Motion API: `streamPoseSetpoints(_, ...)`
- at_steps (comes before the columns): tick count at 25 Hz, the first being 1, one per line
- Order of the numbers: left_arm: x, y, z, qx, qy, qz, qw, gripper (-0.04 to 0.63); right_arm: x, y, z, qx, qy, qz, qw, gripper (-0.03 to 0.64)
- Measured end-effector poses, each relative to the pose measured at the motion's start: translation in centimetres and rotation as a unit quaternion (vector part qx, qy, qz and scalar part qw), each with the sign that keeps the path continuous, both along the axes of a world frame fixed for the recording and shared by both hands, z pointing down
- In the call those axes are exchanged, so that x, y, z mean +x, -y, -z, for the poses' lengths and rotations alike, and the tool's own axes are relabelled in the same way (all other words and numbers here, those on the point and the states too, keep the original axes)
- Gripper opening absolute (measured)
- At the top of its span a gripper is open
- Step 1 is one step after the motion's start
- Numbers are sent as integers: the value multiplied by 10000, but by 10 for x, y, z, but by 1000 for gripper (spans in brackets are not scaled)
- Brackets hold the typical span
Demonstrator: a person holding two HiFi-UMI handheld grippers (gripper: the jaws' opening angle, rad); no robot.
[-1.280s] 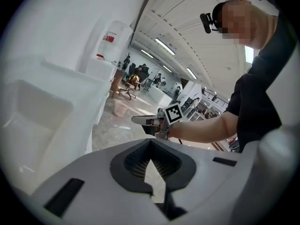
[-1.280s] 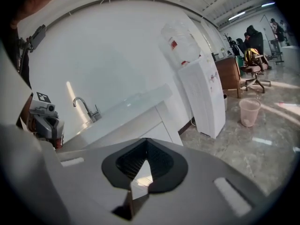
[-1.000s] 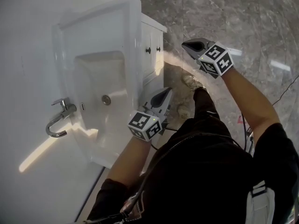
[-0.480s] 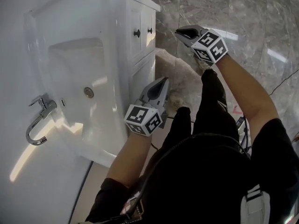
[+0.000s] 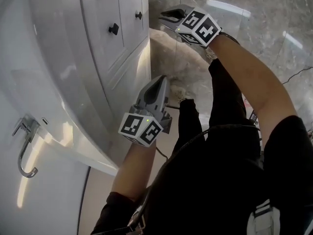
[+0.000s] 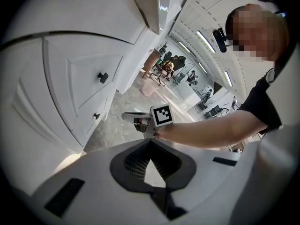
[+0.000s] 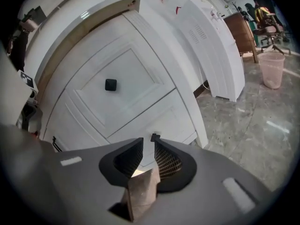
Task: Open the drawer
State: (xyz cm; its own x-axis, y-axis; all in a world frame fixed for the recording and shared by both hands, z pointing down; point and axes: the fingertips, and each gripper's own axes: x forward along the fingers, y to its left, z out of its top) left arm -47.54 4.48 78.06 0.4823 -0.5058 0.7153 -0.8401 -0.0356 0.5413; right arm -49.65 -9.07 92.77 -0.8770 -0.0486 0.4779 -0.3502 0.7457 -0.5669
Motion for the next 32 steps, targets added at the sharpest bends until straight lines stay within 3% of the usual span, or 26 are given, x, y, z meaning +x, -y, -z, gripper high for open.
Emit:
streamPoseSetpoints(9, -5, 3, -60, -120, 226, 5, 9997, -9, -31, 4, -41, -703, 841, -269, 9936, 108)
streamPoseSetpoints(17, -3, -7, -92, -143, 304, 128, 9994, -9, -64, 3, -69, -830, 972, 50, 9918, 173)
streamPoseSetpoints(32, -20, -16, -97, -86, 206, 313, 9993, -9, -114, 9, -107, -913, 667, 353, 9930, 175)
